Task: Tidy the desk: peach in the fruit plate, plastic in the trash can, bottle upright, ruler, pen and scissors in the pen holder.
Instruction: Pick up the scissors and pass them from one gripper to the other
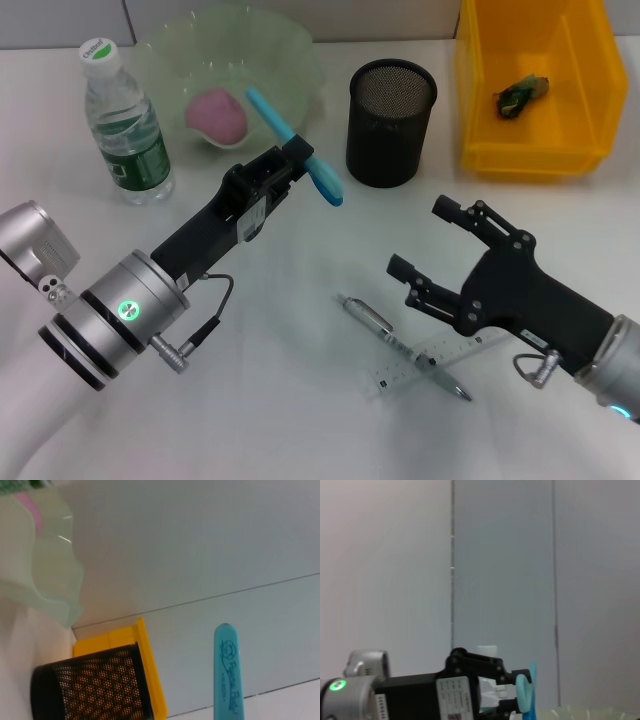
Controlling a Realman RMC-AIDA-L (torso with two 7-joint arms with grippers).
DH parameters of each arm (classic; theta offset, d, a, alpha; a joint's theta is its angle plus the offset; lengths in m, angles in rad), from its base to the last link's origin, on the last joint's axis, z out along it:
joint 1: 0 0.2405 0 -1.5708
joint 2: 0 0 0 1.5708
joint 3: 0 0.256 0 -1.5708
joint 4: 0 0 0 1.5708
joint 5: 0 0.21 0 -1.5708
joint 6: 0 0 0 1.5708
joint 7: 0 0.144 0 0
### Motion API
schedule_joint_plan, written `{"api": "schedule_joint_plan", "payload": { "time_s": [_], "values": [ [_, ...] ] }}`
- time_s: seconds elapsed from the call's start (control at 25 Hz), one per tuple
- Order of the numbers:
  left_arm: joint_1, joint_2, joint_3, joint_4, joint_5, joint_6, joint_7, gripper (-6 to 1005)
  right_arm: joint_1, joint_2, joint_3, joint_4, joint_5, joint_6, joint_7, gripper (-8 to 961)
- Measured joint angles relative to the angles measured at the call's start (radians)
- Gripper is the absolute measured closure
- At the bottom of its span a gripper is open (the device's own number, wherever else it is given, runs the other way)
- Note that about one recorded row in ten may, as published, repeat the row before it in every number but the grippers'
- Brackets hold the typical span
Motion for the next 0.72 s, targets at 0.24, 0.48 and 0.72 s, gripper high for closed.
{"api": "schedule_joint_plan", "payload": {
  "time_s": [0.24, 0.48, 0.72],
  "values": [
    [0.003, 0.000, -0.111, -0.002, 0.118, -0.038, 0.002, 734, 0.032, 0.002, 0.054, 0.091, 0.000, 0.083, -0.043, 149],
    [0.004, 0.000, -0.170, -0.008, 0.159, -0.062, 0.003, 734, 0.039, 0.002, 0.121, 0.179, -0.003, 0.130, -0.132, 150],
    [0.001, 0.000, -0.185, -0.013, 0.165, -0.079, 0.005, 734, 0.034, 0.001, 0.158, 0.241, -0.002, 0.165, -0.256, 151]
  ]
}}
